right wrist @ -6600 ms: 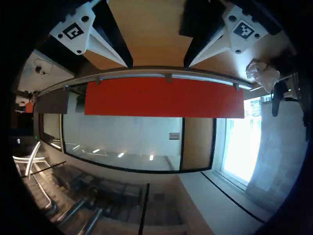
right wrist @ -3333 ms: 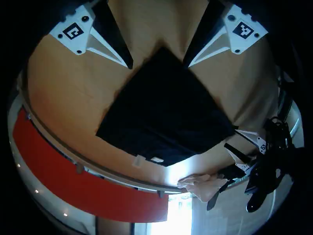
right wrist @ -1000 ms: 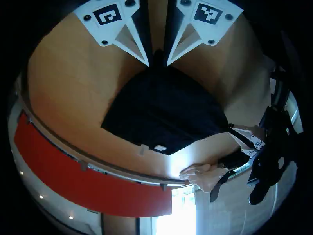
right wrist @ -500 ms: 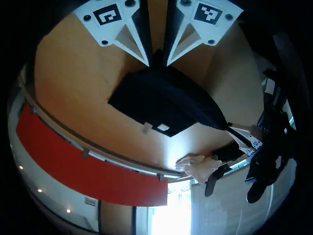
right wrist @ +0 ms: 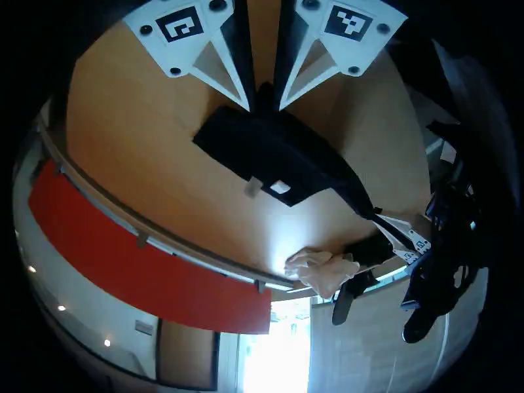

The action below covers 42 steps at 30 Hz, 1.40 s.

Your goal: Fold towel

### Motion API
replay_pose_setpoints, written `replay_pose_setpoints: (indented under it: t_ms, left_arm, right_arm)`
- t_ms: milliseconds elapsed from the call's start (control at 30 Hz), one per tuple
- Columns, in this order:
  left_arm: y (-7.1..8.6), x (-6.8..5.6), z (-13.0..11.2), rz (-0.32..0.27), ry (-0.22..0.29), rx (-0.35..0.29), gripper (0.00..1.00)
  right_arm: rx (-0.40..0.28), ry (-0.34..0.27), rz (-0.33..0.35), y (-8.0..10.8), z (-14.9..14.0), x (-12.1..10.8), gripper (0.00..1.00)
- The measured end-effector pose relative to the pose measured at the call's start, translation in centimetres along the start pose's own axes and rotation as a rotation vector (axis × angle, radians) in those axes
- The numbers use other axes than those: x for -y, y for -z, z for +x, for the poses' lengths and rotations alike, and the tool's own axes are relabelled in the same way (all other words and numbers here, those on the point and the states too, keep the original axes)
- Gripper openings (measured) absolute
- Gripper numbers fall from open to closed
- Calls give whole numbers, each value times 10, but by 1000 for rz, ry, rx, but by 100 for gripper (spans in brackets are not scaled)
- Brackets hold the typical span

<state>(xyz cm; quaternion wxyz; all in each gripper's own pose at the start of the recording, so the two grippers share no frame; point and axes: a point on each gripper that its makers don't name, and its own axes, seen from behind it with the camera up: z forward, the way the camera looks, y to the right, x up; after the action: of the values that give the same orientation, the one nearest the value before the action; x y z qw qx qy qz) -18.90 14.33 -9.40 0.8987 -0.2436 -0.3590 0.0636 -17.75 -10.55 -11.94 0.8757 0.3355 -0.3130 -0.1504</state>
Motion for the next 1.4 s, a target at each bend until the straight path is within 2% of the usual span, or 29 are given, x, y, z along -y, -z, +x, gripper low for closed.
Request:
replay_pose_setpoints:
  t_ms: [400, 700, 1000, 1400]
  left_arm:
    - [23, -6, 8, -15, -4, -2, 14]
    - [22, -7, 4, -16, -2, 9, 14]
    - [11, -3, 8, -13, 3, 14, 14]
    - [-27, 8, 14, -3, 29, 50, 14]
  right_arm:
    - [2, 10, 1, 19, 9, 8, 17]
    - [12, 9, 4, 18, 6, 10, 17]
    - [36, 12, 9, 8, 3, 3, 17]
    - [96, 0, 11, -22, -9, -24, 17]
